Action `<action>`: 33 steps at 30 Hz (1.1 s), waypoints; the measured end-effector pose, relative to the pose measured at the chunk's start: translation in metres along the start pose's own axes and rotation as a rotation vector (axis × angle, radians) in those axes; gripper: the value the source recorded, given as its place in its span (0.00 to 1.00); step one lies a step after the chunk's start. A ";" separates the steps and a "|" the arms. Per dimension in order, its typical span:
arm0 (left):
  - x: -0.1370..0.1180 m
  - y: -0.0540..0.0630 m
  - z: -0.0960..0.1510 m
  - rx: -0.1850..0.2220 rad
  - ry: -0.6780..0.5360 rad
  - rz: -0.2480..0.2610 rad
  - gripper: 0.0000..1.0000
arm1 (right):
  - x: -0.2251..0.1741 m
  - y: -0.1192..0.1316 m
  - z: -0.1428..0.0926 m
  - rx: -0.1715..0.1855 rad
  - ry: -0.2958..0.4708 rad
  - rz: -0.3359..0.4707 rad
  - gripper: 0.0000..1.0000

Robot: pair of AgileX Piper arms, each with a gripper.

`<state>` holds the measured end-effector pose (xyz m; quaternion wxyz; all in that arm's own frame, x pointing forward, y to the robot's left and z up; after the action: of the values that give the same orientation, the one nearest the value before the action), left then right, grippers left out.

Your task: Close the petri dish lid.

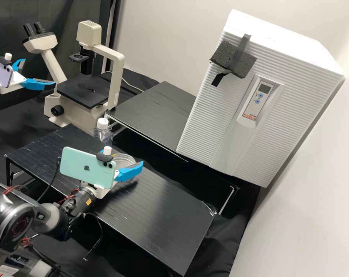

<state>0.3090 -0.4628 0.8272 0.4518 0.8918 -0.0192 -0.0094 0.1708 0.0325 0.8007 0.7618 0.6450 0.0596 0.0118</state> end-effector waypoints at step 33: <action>0.000 0.000 0.000 0.000 0.000 0.000 1.00 | -0.005 0.013 0.013 0.036 -0.013 0.024 1.00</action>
<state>0.3090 -0.4628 0.8272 0.4518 0.8918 -0.0192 -0.0094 0.1678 0.0218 0.8161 0.7503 0.6592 0.0471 0.0160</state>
